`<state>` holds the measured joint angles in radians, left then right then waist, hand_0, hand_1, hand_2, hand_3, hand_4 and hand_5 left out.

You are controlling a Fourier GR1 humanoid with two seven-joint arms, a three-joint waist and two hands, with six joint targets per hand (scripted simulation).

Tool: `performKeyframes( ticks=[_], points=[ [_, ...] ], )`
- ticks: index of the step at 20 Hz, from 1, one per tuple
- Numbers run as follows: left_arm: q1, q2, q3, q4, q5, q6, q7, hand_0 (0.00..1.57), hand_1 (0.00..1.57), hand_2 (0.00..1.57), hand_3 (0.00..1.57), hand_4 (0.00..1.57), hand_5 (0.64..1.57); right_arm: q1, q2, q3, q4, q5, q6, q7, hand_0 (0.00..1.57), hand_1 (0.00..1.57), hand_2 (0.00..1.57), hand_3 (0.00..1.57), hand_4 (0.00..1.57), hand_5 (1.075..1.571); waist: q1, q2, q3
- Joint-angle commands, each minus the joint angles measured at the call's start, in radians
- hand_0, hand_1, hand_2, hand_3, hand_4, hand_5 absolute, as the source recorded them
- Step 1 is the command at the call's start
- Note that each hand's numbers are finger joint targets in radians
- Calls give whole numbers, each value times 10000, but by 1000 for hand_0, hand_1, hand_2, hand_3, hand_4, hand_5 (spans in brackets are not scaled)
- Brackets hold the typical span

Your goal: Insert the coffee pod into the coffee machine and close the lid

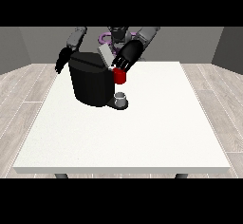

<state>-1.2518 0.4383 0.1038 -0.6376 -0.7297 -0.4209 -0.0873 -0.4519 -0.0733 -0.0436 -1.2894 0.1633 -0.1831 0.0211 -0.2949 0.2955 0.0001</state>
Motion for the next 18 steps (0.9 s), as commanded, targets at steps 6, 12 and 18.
performKeyframes(
  ticks=[6,12,18],
  points=[
    [91,36,193,84,2,352,-229,1212,1212,1245,1199,352,1571,300,-229,-312,101,-459,458,-275,0,0,0,0,0,1571,-159,90,3],
    [-349,-332,-135,-295,-374,769,45,1241,1241,1255,1199,290,1571,-34,-316,-469,656,-115,4,-619,0,0,0,0,0,1571,100,132,5],
    [232,249,-565,-4,-1035,1017,-727,1210,1210,1220,1093,0,1571,-15,-310,-162,-13,-6,114,138,0,0,0,0,0,1571,-69,-107,-1]
  ],
)
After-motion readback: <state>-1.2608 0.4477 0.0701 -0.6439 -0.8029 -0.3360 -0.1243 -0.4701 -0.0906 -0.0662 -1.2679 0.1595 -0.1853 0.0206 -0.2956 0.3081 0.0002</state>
